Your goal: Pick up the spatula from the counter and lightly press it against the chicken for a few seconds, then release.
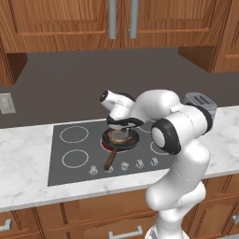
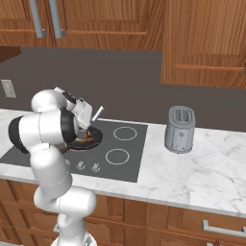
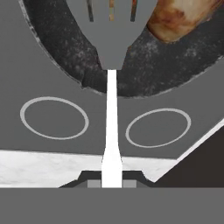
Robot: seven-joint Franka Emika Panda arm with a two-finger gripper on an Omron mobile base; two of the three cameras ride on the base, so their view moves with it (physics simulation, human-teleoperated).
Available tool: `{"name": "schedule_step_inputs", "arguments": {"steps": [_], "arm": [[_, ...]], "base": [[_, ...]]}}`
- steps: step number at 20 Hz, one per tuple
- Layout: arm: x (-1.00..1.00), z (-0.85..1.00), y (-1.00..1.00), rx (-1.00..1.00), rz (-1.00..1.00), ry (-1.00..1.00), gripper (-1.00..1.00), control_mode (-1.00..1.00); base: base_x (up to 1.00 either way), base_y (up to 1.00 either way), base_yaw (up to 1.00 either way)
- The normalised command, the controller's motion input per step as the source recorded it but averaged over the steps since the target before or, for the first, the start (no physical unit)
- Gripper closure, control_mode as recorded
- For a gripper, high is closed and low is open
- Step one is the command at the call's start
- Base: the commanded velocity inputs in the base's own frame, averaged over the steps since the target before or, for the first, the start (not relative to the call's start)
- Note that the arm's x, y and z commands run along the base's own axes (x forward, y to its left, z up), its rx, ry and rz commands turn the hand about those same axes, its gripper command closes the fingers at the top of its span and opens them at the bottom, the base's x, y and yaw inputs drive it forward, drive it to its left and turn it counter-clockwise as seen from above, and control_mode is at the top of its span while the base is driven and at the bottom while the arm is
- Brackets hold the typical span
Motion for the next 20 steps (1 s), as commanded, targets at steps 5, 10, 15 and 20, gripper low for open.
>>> {"name": "schedule_step_inputs", "arguments": {"steps": [5, 10, 15, 20], "arm": [[0.13, -0.13, 0.00, 0.00, 0.04, 0.00, 1.00, -1.00], [0.11, -0.10, 0.00, 0.00, 0.04, 0.00, 1.00, -1.00], [0.11, -0.10, 0.00, 0.00, 0.04, 0.00, 1.00, -1.00], [0.06, -0.11, 0.00, 0.00, 0.04, 0.00, 1.00, -1.00]], "base": [[0.00, 0.00, 0.00], [0.00, 0.00, 0.00], [0.00, 0.00, 0.00], [0.00, 0.00, 0.00]]}}
